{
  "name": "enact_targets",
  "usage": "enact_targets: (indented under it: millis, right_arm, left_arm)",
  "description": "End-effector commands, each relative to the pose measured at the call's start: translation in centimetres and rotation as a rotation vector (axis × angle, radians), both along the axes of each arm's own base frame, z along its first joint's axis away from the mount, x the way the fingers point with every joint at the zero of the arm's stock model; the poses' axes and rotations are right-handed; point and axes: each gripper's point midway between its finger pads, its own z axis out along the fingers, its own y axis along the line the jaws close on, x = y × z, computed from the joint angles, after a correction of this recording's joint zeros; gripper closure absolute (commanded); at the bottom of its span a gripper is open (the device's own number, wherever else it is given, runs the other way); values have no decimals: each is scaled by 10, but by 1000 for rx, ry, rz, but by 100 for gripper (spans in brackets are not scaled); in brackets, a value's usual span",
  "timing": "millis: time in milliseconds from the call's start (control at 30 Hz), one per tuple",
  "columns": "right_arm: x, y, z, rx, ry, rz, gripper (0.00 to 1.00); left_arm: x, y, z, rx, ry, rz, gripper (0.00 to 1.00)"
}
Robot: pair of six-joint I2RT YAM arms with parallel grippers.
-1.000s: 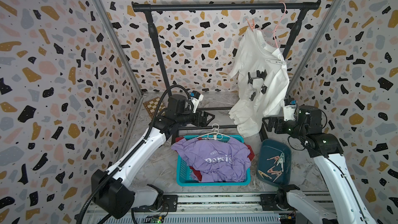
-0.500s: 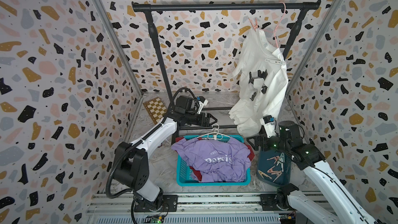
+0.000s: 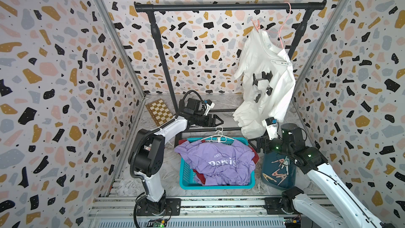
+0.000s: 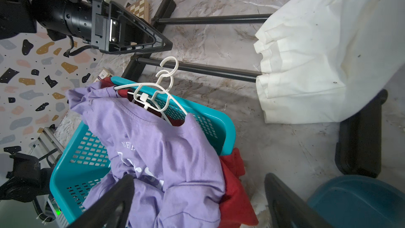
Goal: Use clothespins to secure the t-shirt on both sides of the hanger
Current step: Hang the hanger on the clothesline, then pick up the hanger from the basket.
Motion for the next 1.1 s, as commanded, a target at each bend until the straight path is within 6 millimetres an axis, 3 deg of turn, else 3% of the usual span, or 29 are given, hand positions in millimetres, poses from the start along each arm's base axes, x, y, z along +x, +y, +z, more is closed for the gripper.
enact_targets:
  millis: [0,433,700,1067]
  right_arm:
    - [5,3,-6,-2,9,-21,7]
    - [4,6,-7,-11,-2,-29,7]
    - [6,11,-3,-5,-13,-7,7]
    - [8,11,-4,-33,-34,9,7]
  left_arm:
    - [-3,-15,16,-68,-15,-71,24]
    - [-23,-21,7,-42,43,-142,35]
    - [-32,-21,29,-81,32,-168,50]
    - [-64,-23,42,-78,-6,-226,53]
